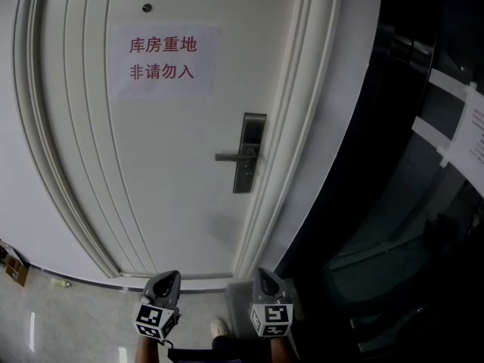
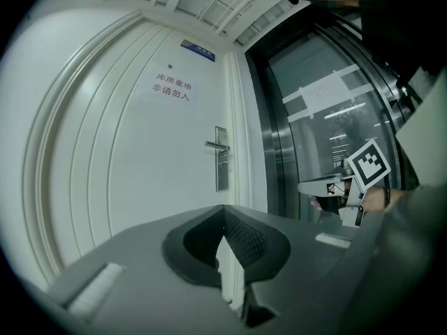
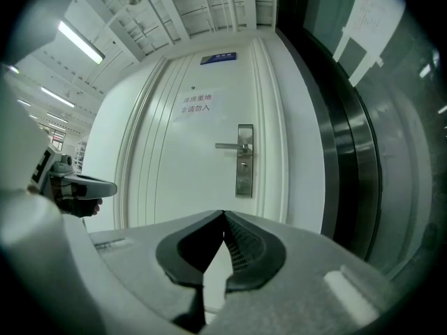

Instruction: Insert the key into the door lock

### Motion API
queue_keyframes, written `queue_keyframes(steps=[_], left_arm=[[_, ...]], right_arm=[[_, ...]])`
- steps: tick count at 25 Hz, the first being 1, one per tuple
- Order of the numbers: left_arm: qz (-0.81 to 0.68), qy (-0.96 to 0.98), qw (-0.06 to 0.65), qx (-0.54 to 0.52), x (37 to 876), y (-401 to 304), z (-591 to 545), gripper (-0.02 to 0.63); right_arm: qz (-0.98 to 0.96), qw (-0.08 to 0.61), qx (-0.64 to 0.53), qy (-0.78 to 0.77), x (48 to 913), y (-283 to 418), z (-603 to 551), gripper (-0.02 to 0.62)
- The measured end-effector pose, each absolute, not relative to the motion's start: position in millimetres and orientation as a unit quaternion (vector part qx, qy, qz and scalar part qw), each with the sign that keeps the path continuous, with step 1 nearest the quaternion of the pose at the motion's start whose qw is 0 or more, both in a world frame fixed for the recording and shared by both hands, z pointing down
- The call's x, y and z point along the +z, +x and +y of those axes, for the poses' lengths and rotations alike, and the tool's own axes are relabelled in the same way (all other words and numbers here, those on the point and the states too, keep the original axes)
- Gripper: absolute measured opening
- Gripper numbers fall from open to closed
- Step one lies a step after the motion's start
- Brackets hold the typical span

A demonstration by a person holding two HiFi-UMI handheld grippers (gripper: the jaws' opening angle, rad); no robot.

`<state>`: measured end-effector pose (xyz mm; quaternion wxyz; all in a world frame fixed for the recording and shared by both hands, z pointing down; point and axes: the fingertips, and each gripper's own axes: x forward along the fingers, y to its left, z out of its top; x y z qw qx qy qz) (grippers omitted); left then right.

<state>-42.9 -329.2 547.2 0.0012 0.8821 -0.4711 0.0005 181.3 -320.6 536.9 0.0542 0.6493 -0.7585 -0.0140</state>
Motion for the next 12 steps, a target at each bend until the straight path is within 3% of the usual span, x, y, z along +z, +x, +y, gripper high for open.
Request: queue_keyframes(steps=[12], left_arm=[[-0.469,0.883,0.001,-0.002,545.7,-42.6,-330.0,0.002]], right_arm=[[-0.765,0.063,-0.018,0.641,538.5,172.9,-321.6,0.002]])
